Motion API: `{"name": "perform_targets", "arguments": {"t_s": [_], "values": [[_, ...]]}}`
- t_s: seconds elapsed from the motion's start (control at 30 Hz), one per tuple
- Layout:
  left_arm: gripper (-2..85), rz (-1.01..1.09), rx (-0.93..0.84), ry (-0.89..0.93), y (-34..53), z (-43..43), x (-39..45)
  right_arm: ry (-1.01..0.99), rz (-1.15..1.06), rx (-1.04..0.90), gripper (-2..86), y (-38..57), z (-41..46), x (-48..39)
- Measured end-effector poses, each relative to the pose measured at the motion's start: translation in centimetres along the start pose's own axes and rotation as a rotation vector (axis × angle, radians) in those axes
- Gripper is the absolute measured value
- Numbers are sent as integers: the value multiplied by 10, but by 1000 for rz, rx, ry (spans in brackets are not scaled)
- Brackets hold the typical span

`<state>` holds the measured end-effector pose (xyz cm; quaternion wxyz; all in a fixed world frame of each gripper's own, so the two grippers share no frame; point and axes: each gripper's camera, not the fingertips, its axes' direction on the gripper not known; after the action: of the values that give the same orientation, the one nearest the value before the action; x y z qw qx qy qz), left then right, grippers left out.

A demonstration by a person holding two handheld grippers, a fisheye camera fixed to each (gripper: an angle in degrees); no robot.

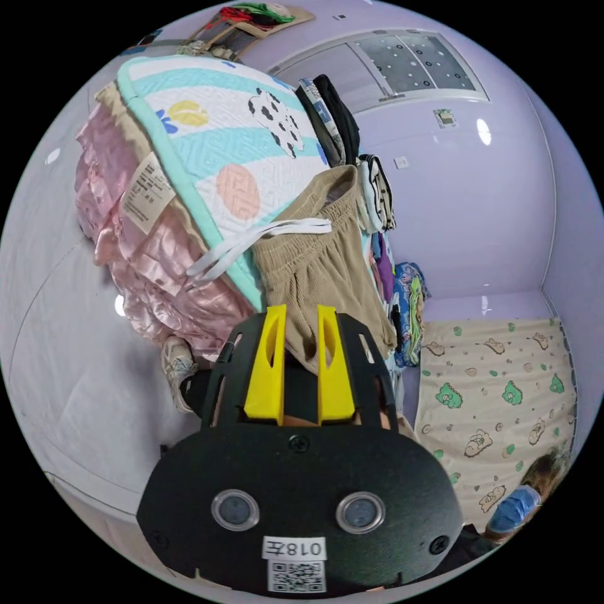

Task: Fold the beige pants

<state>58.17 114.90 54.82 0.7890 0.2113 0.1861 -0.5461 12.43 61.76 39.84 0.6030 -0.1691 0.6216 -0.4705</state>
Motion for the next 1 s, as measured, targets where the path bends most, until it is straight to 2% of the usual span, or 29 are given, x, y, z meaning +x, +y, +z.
{"name": "perform_targets", "arguments": {"t_s": [0.2,0.5,0.63,0.73,0.83,1.0], "values": [[115,-3,118,-34,12,1,-13,9,1,57,15,-12,-18,-6],[110,44,46,-187,-6,45,0,25,1,53,14,-23,-21,-19],[60,62,5,-291,-12,50,6,33,8,38,13,-24,-17,-21],[48,120,9,-263,-11,37,14,38,4,19,13,-28,-9,-19],[45,154,47,-151,-14,10,19,41,-25,-26,12,-35,17,-10],[42,122,83,12,-50,-15,40,1,-56,-105,13,-89,127,33]]}}
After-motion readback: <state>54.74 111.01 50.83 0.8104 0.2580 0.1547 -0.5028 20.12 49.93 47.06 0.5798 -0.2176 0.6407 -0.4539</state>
